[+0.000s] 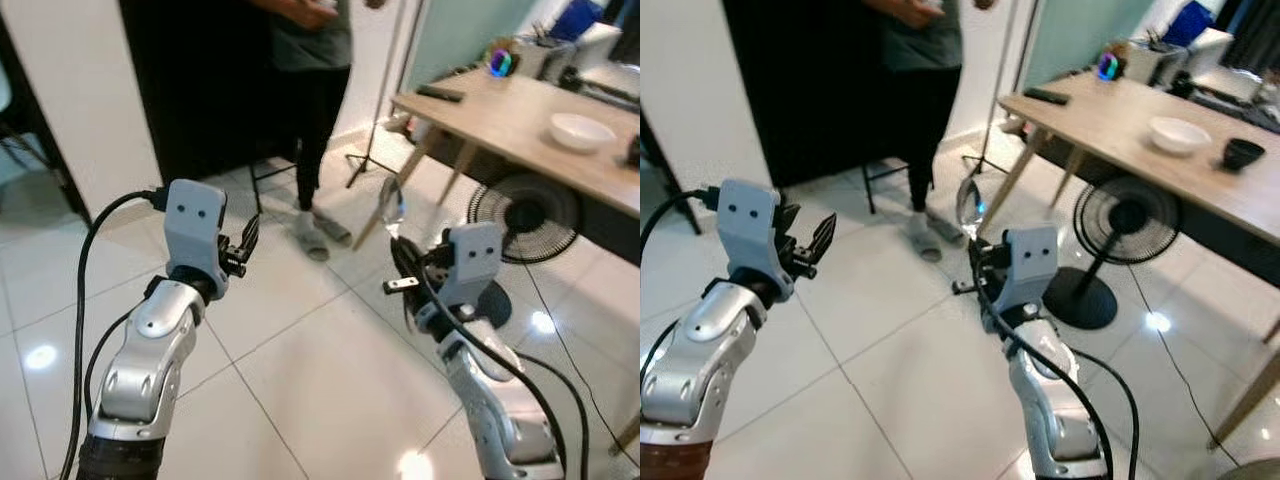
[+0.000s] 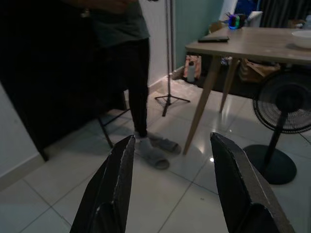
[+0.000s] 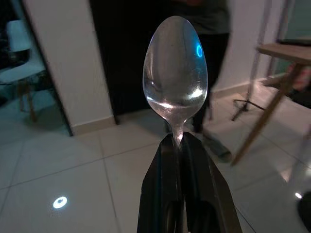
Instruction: Setting the table
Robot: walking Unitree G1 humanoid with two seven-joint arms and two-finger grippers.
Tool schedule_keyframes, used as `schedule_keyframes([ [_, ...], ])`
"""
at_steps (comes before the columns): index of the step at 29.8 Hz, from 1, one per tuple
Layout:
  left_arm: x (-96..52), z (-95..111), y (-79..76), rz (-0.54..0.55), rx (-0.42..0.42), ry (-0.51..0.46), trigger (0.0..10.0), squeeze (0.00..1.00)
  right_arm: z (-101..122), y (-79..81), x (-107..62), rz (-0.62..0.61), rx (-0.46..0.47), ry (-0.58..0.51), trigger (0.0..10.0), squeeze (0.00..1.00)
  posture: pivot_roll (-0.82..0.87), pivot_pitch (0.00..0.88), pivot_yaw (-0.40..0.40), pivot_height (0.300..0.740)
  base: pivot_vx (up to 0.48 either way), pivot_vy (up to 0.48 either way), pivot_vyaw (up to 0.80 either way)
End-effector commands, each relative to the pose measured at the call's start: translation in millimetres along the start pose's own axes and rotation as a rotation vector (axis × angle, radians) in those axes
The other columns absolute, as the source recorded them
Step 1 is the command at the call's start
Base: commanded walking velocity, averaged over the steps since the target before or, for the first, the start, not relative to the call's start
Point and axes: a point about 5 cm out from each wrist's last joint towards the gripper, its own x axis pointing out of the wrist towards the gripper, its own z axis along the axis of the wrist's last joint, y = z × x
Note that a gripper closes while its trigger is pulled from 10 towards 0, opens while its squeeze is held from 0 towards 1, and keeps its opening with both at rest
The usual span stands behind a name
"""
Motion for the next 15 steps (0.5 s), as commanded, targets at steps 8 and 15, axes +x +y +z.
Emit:
schedule_keyframes([
  [8,-0.2,-2.2,-1.6,-0.001,-0.011,0.012,10.0,0.00,-1.0,-3.8,-1.2,-0.014,0.001,0.008,10.0,0.00,-0.03,0.000,0.030,0.740,0.000,0.000,-0.80],
  [15,1.4,-1.1,4.2,0.055,0.028,-0.010,10.0,0.00,-0.9,-3.5,-0.9,-0.018,0.000,0.004,10.0,0.00,-0.03,0.000,0.032,0.740,0.216,0.000,-0.80],
])
